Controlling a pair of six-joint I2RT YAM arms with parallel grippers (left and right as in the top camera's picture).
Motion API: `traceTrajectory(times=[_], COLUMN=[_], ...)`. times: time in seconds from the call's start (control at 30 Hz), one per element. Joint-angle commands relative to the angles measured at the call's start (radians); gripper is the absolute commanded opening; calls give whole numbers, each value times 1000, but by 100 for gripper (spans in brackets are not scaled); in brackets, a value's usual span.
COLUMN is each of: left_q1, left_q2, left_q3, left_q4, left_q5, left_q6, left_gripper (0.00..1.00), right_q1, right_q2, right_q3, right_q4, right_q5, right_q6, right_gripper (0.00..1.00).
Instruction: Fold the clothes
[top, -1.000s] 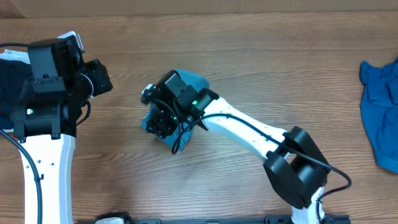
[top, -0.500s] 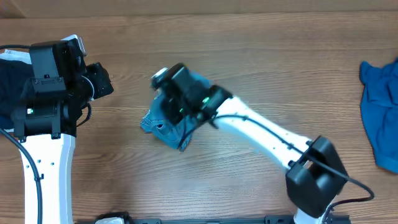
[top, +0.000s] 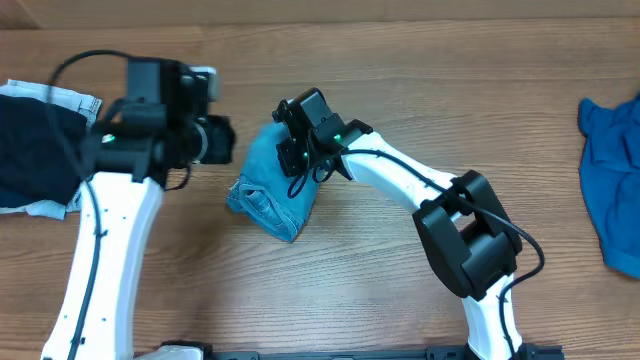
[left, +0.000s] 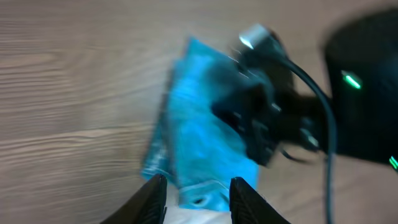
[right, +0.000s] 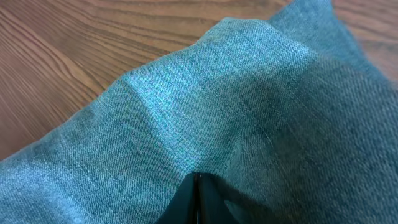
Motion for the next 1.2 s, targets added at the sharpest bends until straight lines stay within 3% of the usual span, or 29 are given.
traceTrajectory(times=[0.0,0.2,0.3,0.5,0.67,0.9,1.17], left_q1=[-65,-74,-74,-74,-62,-38,-39], left_q2=[68,145,147,149,149,149,149], left_q3=[9,-142,-208,-412,-568,-661,-661], left_q4=[-22,99,154,317,323,531,552], left_q5=[45,46,45,83,35,-14,-3], left_q6=[100,98,91,76,22,-124,-127], left_gripper=[35,31,19,4,4,6,8], right_q1=[7,7,6,6,6,6,6], right_q2=[50,49,49,49,49,42,-192], right_q3=[5,5,5,5,5,6,115], right_q4=[-21,-17,-23,-40,-55,-72,-169], right_q5=[-43,-43,-43,-43,-43,-43,83], right_q6=[24,24,24,24,24,0,-55], right_gripper=[4,4,4,4,4,4,4])
